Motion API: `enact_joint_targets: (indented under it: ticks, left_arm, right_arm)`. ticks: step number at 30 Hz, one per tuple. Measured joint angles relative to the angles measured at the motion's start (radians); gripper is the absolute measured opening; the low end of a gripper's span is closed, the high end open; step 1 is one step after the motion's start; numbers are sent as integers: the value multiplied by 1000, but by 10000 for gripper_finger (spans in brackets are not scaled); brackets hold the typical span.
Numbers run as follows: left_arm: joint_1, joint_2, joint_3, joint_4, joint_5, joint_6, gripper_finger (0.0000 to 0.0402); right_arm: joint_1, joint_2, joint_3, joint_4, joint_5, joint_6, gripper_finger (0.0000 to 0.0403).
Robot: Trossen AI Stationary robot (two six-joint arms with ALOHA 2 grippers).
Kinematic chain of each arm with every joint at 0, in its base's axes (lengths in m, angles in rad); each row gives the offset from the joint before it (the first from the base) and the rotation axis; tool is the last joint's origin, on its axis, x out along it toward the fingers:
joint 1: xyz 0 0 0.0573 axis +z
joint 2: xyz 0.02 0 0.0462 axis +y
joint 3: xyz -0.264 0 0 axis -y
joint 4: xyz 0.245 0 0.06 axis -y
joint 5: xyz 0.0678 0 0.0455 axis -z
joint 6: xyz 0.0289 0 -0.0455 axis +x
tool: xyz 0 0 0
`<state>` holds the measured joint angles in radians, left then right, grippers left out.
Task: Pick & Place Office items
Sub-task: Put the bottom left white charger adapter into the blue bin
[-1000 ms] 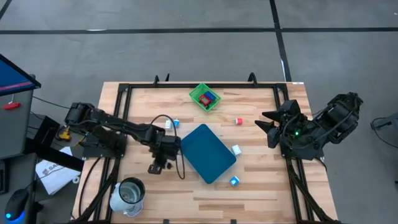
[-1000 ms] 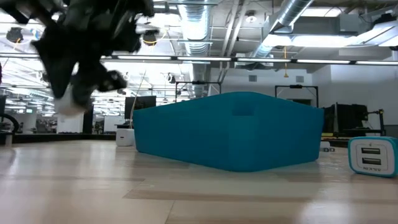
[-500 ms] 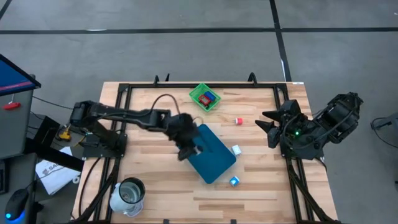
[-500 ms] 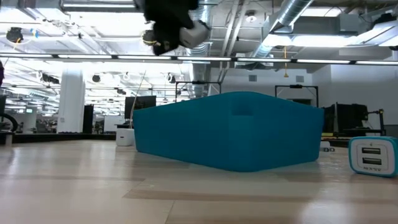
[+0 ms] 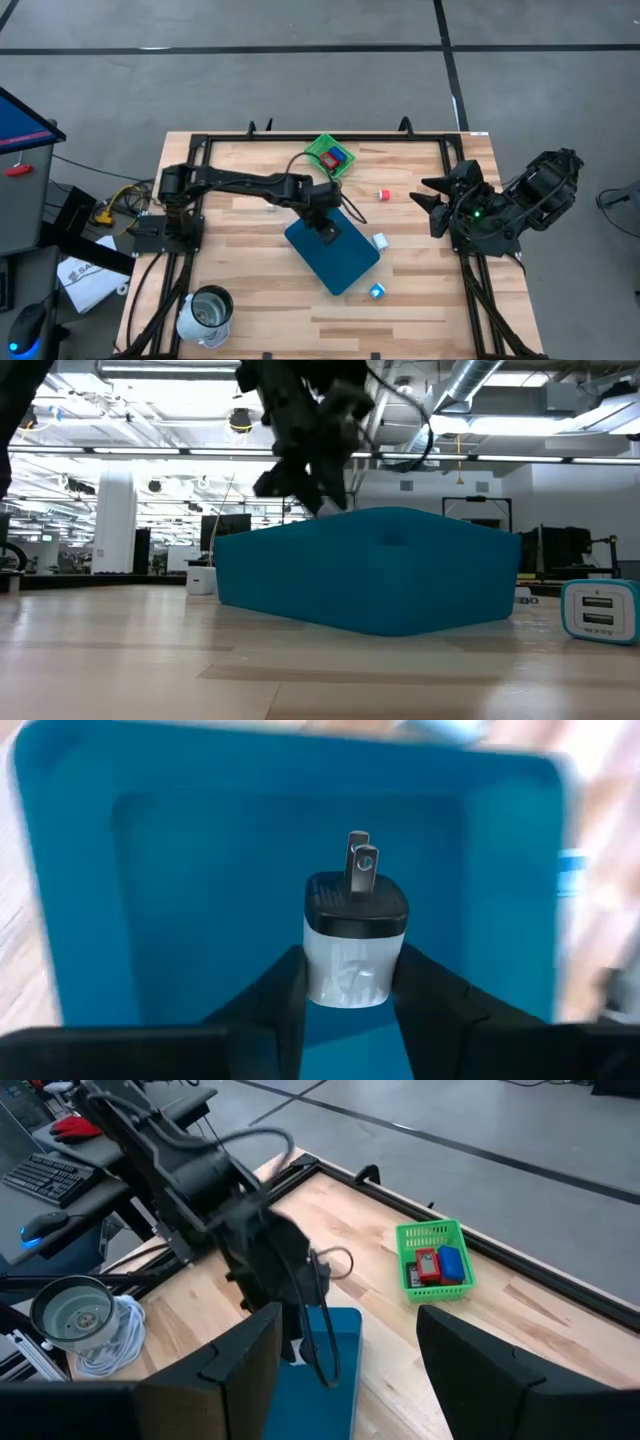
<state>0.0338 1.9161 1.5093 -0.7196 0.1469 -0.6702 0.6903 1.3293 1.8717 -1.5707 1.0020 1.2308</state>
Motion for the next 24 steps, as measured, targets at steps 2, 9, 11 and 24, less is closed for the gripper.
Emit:
enact_joint_targets:
  ticks: [2, 9, 11, 24]
  left_arm:
    - [0, 29, 0, -7, -23, -18, 114]
    - [5, 78, 0, -6, -107, -77, 114]
    - [14, 78, 0, -15, -128, -78, 114]
    - [66, 67, 2, -50, -129, -27, 170]
  right_arm:
    - [0, 0, 0, 0, 5, 0, 225]
    - [0, 0, 0, 0, 20, -11, 225]
    - [0, 0, 0, 0, 20, -11, 225]
    - [0, 0, 0, 0, 46, -10, 225]
